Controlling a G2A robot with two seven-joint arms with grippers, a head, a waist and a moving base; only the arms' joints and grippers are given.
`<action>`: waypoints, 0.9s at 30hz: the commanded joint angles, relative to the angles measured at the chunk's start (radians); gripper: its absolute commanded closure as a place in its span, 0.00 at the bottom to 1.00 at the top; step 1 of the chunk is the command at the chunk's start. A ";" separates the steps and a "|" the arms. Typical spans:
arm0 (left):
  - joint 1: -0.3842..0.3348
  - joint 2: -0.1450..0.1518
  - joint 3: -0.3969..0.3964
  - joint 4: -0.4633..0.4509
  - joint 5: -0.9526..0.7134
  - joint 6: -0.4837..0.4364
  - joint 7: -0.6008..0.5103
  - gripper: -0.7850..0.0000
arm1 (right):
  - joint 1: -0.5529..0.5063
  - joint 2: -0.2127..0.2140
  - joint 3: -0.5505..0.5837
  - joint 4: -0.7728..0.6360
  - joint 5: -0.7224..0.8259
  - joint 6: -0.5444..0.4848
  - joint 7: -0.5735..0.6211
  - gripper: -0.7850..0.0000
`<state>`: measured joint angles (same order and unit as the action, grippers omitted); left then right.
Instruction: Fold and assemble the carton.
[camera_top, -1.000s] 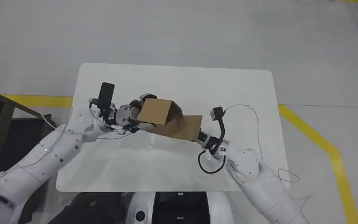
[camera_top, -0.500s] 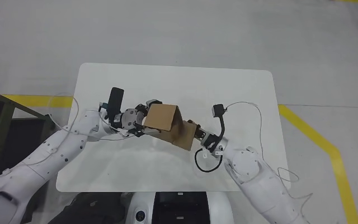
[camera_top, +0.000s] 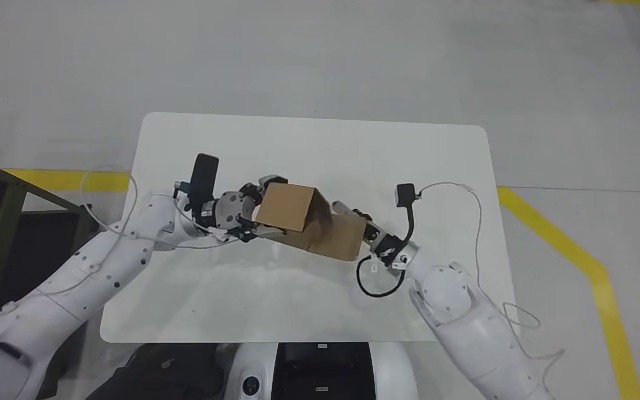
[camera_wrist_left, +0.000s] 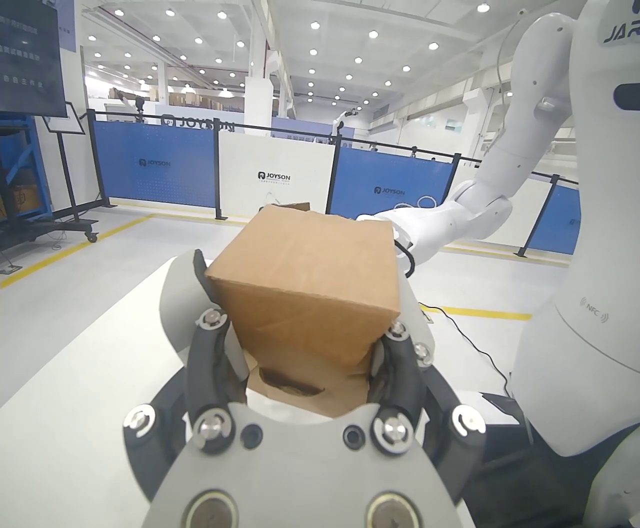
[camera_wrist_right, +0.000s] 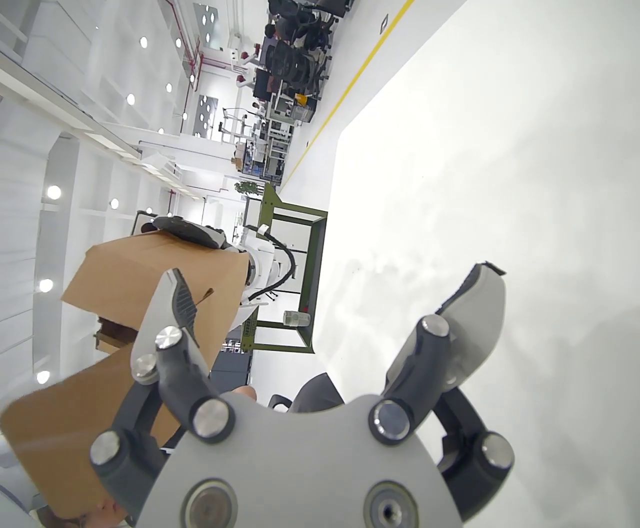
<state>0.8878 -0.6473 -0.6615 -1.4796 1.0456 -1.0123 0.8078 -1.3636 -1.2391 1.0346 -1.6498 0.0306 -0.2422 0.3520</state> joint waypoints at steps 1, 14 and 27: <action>0.006 0.001 -0.007 0.002 0.017 0.000 0.000 1.00 | -0.004 0.000 -0.001 -0.010 0.008 -0.007 0.010 0.00; 0.035 -0.014 -0.046 -0.014 0.074 0.000 0.000 1.00 | 0.053 -0.017 -0.040 0.007 0.010 0.017 0.018 0.00; 0.031 -0.001 -0.020 -0.008 -0.004 0.000 0.000 1.00 | 0.064 -0.009 -0.009 -0.015 -0.065 -0.088 0.082 0.00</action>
<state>0.9241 -0.6511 -0.6909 -1.4909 1.0444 -1.0123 0.8079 -1.3001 -1.2502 1.0196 -1.6629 -0.0265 -0.3152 0.4222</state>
